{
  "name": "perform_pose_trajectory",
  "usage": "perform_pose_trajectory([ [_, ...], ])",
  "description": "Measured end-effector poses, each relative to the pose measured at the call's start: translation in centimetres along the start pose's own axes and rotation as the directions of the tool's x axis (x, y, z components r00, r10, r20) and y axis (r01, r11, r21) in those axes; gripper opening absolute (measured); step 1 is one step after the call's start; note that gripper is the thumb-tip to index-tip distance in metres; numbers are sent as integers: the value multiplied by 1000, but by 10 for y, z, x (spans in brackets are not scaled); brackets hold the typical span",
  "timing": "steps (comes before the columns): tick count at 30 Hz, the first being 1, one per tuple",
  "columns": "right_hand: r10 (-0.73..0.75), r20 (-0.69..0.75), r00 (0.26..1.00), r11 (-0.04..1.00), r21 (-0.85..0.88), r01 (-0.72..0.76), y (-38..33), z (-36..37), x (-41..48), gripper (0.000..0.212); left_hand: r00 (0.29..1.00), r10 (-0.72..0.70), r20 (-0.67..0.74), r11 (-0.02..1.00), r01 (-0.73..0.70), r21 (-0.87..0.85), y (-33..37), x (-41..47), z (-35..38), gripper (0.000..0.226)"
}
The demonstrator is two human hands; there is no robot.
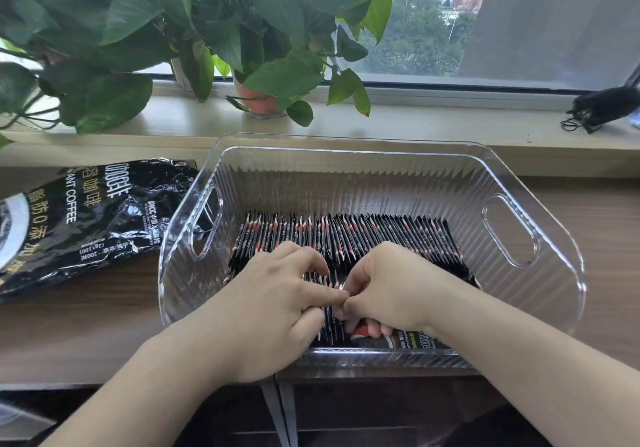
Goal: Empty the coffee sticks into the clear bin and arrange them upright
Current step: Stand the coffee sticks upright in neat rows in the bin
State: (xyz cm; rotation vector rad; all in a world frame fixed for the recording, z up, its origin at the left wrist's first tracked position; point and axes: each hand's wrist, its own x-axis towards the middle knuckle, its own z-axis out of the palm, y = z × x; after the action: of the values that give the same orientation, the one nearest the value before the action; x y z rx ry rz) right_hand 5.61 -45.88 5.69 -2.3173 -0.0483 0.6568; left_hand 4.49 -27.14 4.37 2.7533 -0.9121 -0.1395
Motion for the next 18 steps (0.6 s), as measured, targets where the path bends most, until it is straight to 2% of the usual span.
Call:
perform_pose_trajectory([
  [5, -67, 27, 997, 990, -126, 70, 1, -14, -11, 13, 999, 2, 52, 1000, -1, -19, 1, 0, -2, 68],
  [10, -143, -59, 988, 947, -297, 119, 2, -37, -20, 11, 997, 31, 68, 999, -32, 7, 1, 1, -2, 69],
  [14, -284, -48, 958, 803, -558, 211, 9, -44, -21, 20, 995, 44, 93, 999, -45, 16, 0, 2, -2, 69],
  [18, -264, 101, 959, 685, -680, 260, 10, -41, -21, 45, 993, 39, 109, 999, -40, 8, 1, 3, -2, 70],
])
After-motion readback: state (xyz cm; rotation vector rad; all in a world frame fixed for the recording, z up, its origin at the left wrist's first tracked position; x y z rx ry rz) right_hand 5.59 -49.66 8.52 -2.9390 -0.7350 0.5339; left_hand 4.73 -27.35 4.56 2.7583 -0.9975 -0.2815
